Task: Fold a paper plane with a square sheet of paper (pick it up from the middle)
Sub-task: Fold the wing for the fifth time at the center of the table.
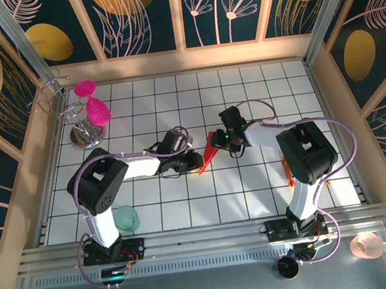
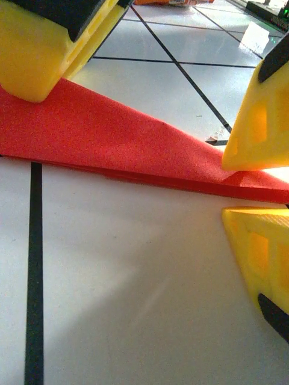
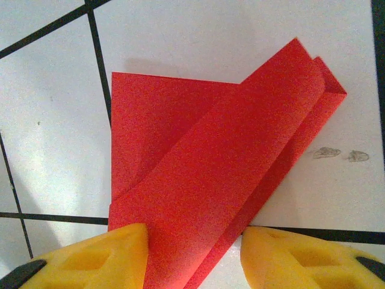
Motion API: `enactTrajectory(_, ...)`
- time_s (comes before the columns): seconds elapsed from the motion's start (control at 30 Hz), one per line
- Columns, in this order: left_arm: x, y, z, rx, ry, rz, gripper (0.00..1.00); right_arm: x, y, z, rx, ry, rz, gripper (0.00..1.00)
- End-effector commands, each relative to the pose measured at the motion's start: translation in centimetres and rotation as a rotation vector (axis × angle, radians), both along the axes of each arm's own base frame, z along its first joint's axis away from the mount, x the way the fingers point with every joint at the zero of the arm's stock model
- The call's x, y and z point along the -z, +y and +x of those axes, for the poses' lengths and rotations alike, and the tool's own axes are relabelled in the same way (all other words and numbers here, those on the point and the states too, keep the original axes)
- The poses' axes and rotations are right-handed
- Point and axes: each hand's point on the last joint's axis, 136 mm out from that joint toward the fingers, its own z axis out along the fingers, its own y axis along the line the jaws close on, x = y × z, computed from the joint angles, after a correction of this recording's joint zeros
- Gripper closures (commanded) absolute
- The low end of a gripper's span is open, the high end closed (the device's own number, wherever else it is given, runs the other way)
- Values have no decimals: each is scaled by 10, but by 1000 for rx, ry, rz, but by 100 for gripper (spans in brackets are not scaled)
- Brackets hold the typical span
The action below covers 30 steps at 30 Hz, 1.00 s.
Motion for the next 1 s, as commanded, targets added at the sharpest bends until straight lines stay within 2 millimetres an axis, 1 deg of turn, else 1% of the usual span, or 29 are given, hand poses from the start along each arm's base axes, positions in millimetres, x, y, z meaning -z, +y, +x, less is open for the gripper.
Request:
enactTrajectory(0.0,59,31,-16,-10,56,220,78,71,-6,-25,-23,121,-87,52)
enactTrajectory(0.1,63,34,-16,-14,60,240,78,66,-5,-24,-23,114,-78,53)
enactTrajectory(0.2,64,34,-16,-14,64,243,79,49,-1,-19,-21,79,-52,52)
enactTrajectory(0.3,65,34,-16,-14,67,246,79,18,3,-10,-10,12,3,50)
enactTrajectory(0.43,65,34,-16,-15,67,247,79,-31,6,0,-5,-100,80,45)
enactTrajectory(0.57,65,34,-16,-16,68,249,79,-65,9,-3,-29,-177,146,45)
enactTrajectory(0.7,65,34,-16,-15,68,248,79,-83,17,-12,-63,-207,220,48)
enactTrajectory(0.77,66,34,-17,-14,71,251,79,-90,25,-16,-95,-221,265,51)
enactTrajectory(0.83,67,34,-16,-15,72,250,79,-92,33,-19,-120,-222,294,55)
enactTrajectory(0.97,67,34,-17,-16,75,254,79,-84,49,-18,-154,-185,331,67)
